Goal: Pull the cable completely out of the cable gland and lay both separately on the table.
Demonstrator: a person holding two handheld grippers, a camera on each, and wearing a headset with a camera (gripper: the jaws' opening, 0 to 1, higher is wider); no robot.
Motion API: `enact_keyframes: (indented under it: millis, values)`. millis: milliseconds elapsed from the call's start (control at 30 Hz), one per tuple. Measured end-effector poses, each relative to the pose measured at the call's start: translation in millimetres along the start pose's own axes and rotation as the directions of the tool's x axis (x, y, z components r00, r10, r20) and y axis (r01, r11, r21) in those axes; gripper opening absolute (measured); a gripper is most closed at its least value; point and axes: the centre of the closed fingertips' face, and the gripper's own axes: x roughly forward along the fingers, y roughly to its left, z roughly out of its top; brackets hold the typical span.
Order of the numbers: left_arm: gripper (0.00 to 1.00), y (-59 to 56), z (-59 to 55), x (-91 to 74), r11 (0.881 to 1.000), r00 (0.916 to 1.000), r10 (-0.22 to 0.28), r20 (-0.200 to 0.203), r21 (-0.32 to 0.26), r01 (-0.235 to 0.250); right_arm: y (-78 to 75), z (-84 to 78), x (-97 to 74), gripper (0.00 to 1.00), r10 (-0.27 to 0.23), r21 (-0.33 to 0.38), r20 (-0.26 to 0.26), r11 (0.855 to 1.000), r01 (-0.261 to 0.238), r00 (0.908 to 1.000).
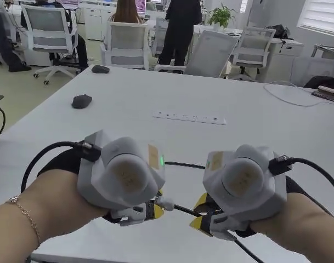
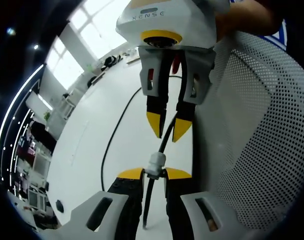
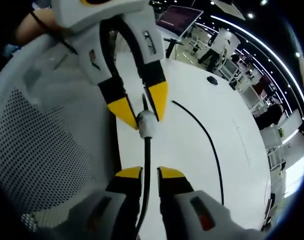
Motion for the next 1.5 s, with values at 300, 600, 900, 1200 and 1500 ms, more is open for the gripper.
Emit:
enact_keyframes:
  millis: [300, 600, 900, 1200, 1500]
  values:
    - [0.17, -3.4, 7.2, 0.9, 1.0, 0.9995, -0.012, 0.027, 0.008, 0.012, -1.5, -3.1, 1.0, 0.02, -0.005, -0.015, -0.009, 1.0, 0.005, 0.9999]
    - [0.17, 3.8, -4.9, 0.5, 1.0, 0.9995, 0.021, -0.024, 0.013, -0.021, -8.7, -42.3, 2.3, 0.02, -0.038, 0.026, -0.194, 0.999, 0.044, 0.9802]
    - [0.17, 8.9, -9.2, -1.2, 0.999, 0.9983, 0.043, -0.039, 0.01, -0.043, -8.2, -54.0, 1.9, 0.05, -0.024, 0.069, -0.243, 0.997, 0.042, 0.9697]
    - [0.17, 2.9, 3.3, -1.0, 0.999, 0.9997, 0.025, 0.007, 0.037, -0.025, -3.1, -6.6, 1.8, 0.14, -0.013, -0.011, -0.033, 1.0, 0.013, 0.9994]
    - [0.17, -3.0, 8.5, 1.5, 1.0, 0.9996, -0.006, 0.029, 0.031, 0.005, 1.0, -1.8, 1.9, 0.04, 0.0, -0.038, -0.008, 0.999, 0.0, 1.0]
